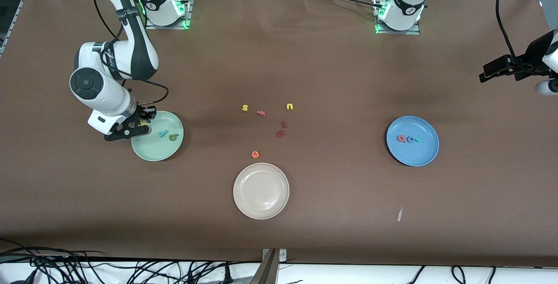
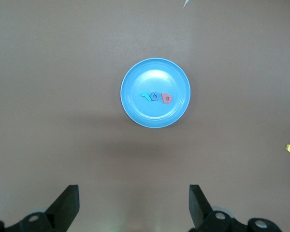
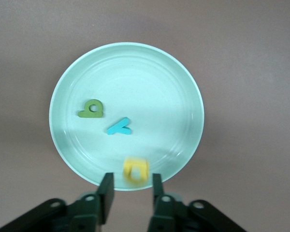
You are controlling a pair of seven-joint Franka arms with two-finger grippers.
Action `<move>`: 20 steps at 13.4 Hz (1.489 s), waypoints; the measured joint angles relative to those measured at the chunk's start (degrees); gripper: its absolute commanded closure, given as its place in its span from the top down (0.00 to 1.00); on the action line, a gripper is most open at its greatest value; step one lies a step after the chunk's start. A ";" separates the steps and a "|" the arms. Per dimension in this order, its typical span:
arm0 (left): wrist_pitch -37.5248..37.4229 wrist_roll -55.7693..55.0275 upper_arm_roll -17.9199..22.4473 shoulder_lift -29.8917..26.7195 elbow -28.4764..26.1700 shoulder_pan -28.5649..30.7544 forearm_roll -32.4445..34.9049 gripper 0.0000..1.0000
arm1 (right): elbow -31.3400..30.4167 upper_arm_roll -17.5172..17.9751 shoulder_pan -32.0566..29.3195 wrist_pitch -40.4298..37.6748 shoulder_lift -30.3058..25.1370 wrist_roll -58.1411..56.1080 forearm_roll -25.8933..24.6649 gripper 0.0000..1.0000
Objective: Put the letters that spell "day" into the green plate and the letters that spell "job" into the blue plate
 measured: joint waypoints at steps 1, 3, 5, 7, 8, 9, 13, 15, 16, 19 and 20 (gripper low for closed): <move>0.00 0.02 0.00 0.01 0.00 0.00 0.00 1.00 | -0.01 -0.13 0.04 0.08 -0.05 0.00 0.00 0.65; 0.00 0.05 -0.03 0.01 0.00 0.00 0.00 1.00 | 0.19 -0.68 0.05 0.06 -0.43 0.00 0.02 0.75; 0.00 0.07 -0.03 0.07 0.00 0.00 0.00 1.00 | 1.52 -1.25 0.05 -1.38 -0.83 0.00 0.04 0.84; 0.01 0.07 -0.03 0.18 0.00 0.00 0.00 1.00 | 4.77 -1.60 0.04 -6.00 -1.31 0.00 0.15 0.86; 0.02 0.08 -0.03 0.23 0.00 0.00 0.00 1.00 | 7.04 -1.77 0.04 -8.94 -1.53 0.05 0.94 0.86; 0.04 0.08 -0.03 0.26 0.00 0.00 0.00 1.00 | 9.31 -1.96 0.05 -11.74 -1.78 0.31 2.40 0.86; 0.08 0.08 -0.04 0.35 0.00 0.00 0.00 1.00 | 14.89 -2.84 0.04 -16.43 -4.60 4.25 5.07 0.99; 0.11 0.08 -0.04 0.42 0.00 0.00 0.00 1.00 | 15.97 -2.85 0.06 -17.49 -7.41 5.92 5.07 1.00; 0.13 0.08 -0.05 0.46 0.00 0.00 0.00 1.00 | 16.81 -2.86 0.06 -18.84 -8.93 6.14 5.07 1.00; 0.15 0.08 -0.04 0.53 0.00 0.00 0.00 1.00 | 23.18 -2.83 0.16 -24.69 -11.27 6.36 4.42 1.00; 0.16 0.08 -0.04 0.54 0.00 0.00 0.00 1.00 | 25.10 -2.76 0.36 -25.42 -11.17 6.37 3.75 1.00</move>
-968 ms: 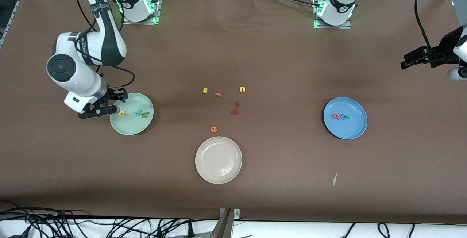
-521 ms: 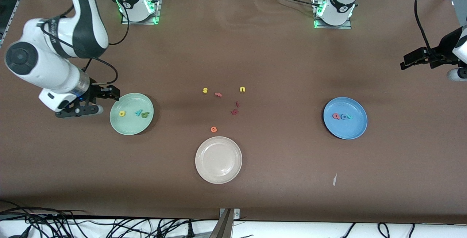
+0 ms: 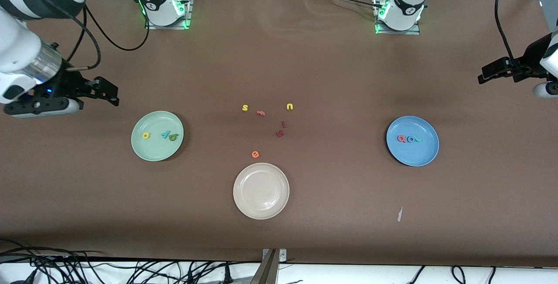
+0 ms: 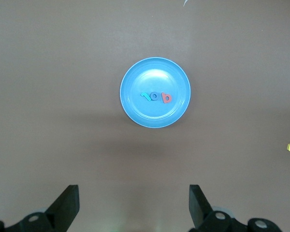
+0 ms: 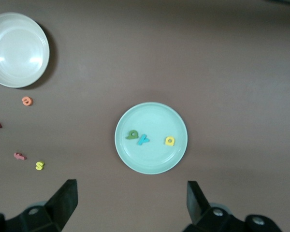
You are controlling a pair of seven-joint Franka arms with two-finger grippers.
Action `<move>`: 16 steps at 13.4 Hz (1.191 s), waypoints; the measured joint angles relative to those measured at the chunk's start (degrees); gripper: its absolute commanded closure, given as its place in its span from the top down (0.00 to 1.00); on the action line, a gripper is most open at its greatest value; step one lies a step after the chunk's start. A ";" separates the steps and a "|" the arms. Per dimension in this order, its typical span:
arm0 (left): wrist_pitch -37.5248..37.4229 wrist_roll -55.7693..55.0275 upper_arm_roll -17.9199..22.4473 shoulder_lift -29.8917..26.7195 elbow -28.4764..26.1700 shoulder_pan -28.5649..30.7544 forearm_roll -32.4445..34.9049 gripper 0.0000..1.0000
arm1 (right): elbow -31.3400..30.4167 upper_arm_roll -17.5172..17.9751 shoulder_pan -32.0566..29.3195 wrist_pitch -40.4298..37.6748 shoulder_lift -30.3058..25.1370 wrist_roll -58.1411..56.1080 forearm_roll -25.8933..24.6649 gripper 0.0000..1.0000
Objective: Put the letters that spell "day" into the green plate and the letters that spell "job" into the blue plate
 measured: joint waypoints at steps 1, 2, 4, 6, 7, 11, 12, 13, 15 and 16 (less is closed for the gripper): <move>0.00 0.00 0.00 0.00 0.00 0.00 0.00 1.00 | 1.08 0.08 0.21 -0.31 0.22 0.05 -0.46 1.00; 0.00 0.00 0.00 0.00 0.00 0.00 0.00 1.00 | 1.54 0.12 0.35 -0.37 0.47 0.12 -0.70 1.00; 0.01 0.00 0.00 0.00 0.00 0.00 0.00 1.00 | 2.10 0.30 0.02 -0.36 0.85 0.13 -0.78 1.00; 0.01 0.00 0.00 0.01 0.00 0.00 0.00 1.00 | 2.73 8.31 -7.57 -1.36 0.74 0.24 -0.84 1.00; 0.01 0.00 0.00 0.01 0.00 0.00 0.00 1.00 | 3.38 15.90 -14.78 -2.35 0.52 0.72 -0.97 1.00; 0.01 0.00 0.00 0.01 0.00 0.00 0.00 1.00 | 4.45 26.75 -26.44 -6.94 -1.99 3.12 -1.10 1.00; 0.01 0.00 0.00 0.02 0.00 0.00 0.00 1.00 | 4.44 26.83 -26.46 -7.22 -2.20 3.40 -1.10 1.00; 0.01 0.00 0.00 0.01 0.00 0.00 0.00 1.00 | 4.41 26.90 -26.46 -7.25 -2.18 3.53 -1.10 1.00; 0.01 0.00 0.00 0.02 0.00 0.00 0.00 1.00 | 4.31 26.95 -26.46 -7.26 -2.08 3.58 -1.10 1.00; 0.01 0.00 0.00 0.02 0.00 0.00 0.00 1.00 | 4.28 26.96 -26.46 -7.38 -2.05 3.58 -1.11 1.00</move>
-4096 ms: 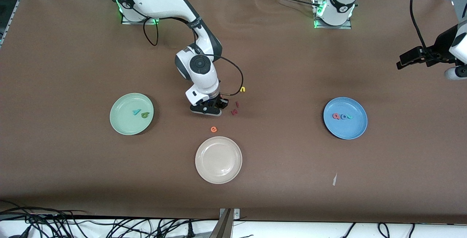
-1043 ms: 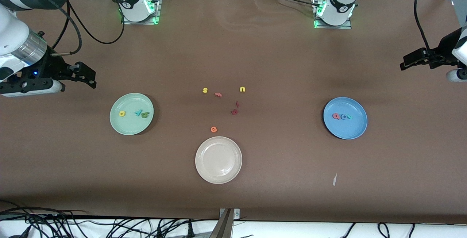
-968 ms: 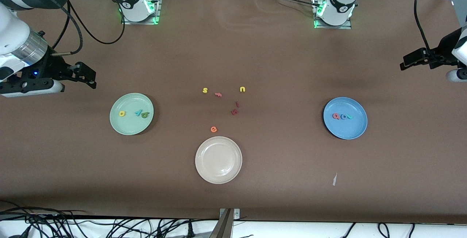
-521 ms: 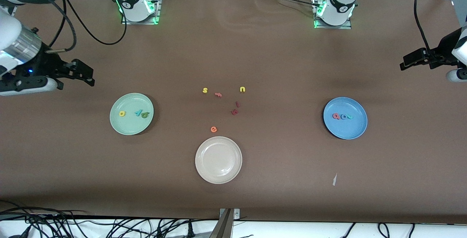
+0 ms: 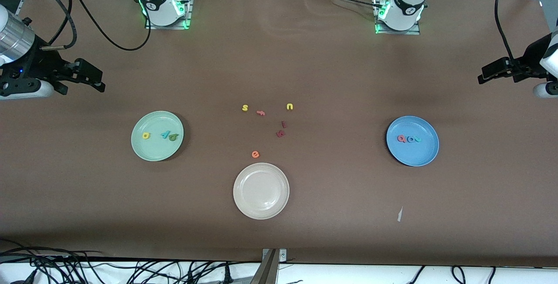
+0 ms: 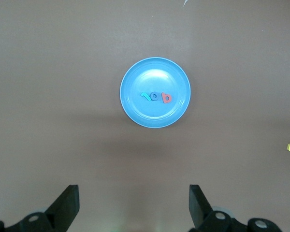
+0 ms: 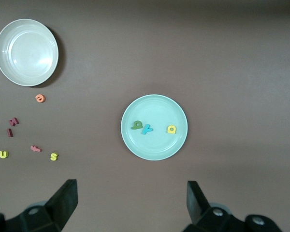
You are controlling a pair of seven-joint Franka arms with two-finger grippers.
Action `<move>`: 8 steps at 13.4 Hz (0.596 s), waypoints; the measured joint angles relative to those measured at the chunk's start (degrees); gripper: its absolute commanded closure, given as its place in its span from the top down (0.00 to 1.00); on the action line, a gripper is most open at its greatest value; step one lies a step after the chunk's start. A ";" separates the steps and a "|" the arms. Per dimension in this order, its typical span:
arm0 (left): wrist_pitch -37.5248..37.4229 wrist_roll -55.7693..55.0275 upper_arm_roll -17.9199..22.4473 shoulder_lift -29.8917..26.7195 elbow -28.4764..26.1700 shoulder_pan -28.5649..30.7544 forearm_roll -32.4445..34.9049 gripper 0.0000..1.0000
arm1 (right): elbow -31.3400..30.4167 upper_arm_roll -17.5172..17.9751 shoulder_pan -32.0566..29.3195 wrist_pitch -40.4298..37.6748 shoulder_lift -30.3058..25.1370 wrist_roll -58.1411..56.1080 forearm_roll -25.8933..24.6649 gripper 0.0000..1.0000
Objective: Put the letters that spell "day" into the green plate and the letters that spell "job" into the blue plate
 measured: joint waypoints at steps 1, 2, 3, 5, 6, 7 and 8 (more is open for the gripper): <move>0.00 0.00 0.00 0.00 0.00 0.00 0.00 1.00 | -0.03 0.00 0.00 -0.49 0.01 0.00 0.00 1.00; 0.00 0.00 0.00 0.00 0.00 0.00 0.00 1.00 | -0.04 0.00 0.00 -1.27 0.01 0.00 -0.01 1.00; 0.00 0.00 0.00 0.00 0.00 0.00 0.00 1.00 | -0.04 0.01 0.00 -1.70 0.02 0.00 -0.03 1.00; 0.00 0.00 0.00 0.00 0.00 0.00 0.00 1.00 | -0.06 0.01 0.00 -1.91 0.12 -0.02 -0.05 1.00; 0.00 0.00 0.00 0.00 0.00 0.00 0.00 1.00 | -0.06 0.03 0.00 -1.91 0.18 -0.06 -0.05 1.00; 0.00 0.00 0.00 0.00 0.00 0.00 0.00 1.00 | -0.06 0.05 -0.01 -1.91 0.22 -0.07 -0.06 1.00; 0.00 0.00 0.00 0.00 0.00 0.00 0.00 1.00 | -0.06 0.05 -0.06 -1.92 0.24 -0.07 -0.08 1.00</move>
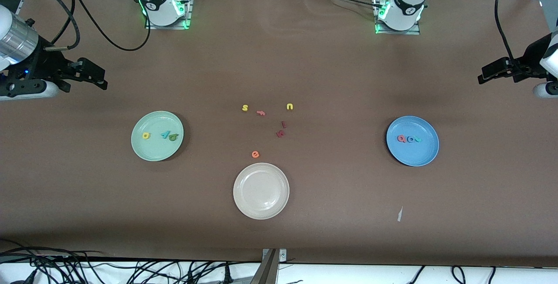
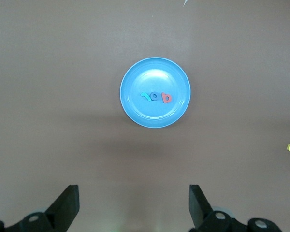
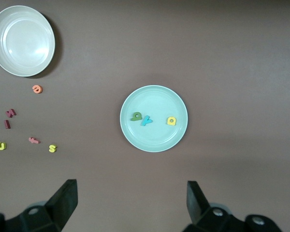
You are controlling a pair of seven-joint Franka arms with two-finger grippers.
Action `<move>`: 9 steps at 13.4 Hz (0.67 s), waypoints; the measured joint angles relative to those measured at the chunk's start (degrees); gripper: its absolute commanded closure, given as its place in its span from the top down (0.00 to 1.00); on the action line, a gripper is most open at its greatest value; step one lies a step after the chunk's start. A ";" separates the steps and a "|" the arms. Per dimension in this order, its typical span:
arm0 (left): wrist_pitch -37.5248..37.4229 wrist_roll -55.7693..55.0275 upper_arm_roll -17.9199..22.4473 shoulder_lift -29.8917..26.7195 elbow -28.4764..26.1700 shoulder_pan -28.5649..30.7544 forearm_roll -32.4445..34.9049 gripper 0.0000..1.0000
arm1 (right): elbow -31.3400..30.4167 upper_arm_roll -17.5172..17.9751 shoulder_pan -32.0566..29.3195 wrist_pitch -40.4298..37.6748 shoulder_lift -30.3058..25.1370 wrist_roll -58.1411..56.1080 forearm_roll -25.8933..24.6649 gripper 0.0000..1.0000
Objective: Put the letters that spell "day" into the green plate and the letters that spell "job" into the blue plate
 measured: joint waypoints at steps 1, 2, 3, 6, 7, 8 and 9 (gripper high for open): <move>0.00 0.00 0.00 0.01 0.00 0.00 0.00 1.00 | 0.00 0.00 -0.10 0.00 0.00 -0.01 -0.07 1.00; 0.00 0.00 0.00 0.03 0.00 0.00 0.00 1.00 | 0.00 -0.01 -0.13 -0.02 0.00 -0.05 -0.49 1.00; 0.00 0.00 0.00 0.05 0.00 0.00 0.00 1.00 | 0.00 -0.01 -0.13 -0.11 0.02 -0.06 -1.14 1.00; 0.00 0.00 0.00 0.15 0.00 0.00 0.00 1.00 | -0.04 -0.01 -0.17 -0.86 0.29 -0.10 -1.85 1.00; 0.00 0.00 0.00 0.21 0.00 0.00 0.00 1.00 | -0.05 -0.01 -0.19 -1.15 0.50 -0.12 -1.86 1.00; 0.00 0.00 0.00 0.24 0.00 0.00 0.00 1.00 | -0.06 -0.01 -0.19 -1.51 0.77 -0.17 -1.86 1.00; 0.00 0.00 0.00 0.25 0.00 0.00 0.00 1.00 | -0.06 -0.01 -0.19 -1.77 0.97 -0.45 -1.86 1.00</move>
